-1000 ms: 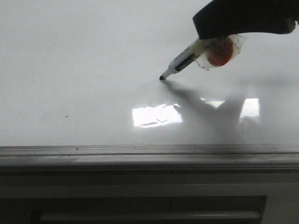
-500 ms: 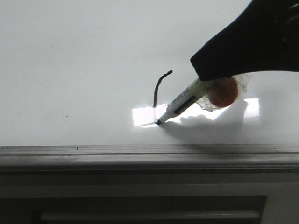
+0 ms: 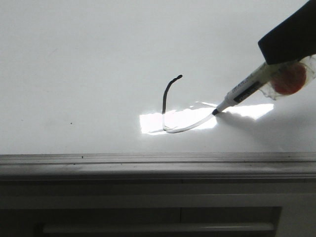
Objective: Write number 0 on whiteboard
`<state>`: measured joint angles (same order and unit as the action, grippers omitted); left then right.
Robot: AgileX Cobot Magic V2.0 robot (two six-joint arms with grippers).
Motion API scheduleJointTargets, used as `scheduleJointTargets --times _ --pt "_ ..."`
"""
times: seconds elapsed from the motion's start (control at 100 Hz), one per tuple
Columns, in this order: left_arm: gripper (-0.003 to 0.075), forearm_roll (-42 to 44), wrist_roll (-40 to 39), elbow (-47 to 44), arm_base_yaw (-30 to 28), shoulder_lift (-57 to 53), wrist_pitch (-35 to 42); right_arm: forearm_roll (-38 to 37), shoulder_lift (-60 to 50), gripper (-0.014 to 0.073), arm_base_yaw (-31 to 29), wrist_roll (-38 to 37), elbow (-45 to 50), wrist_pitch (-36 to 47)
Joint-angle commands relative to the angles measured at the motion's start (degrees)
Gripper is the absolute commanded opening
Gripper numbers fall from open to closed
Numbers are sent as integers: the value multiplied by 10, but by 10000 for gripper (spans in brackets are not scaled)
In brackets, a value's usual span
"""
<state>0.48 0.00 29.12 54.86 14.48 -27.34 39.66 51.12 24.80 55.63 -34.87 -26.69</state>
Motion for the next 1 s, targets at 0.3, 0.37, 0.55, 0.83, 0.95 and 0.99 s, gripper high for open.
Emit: scheduleJointTargets --times 0.3,0.37,0.55,0.83,0.95,0.99 --pt "-20 -5 -3 15 -2 5 49 -43 30 -55 -18 9 -58 75" --pt "-20 -5 -3 15 -2 5 49 -41 38 -55 -16 9 -60 74" --pt "-20 -5 -3 15 -2 5 49 -41 53 -55 5 9 -63 74" --pt "-20 -5 -3 15 -2 5 49 -38 77 -55 42 9 -69 98" --pt "-20 -5 -3 15 -2 5 49 -34 86 -55 46 9 -68 101" --pt "-20 -5 -3 15 -2 5 49 -32 89 -55 48 9 -69 102"
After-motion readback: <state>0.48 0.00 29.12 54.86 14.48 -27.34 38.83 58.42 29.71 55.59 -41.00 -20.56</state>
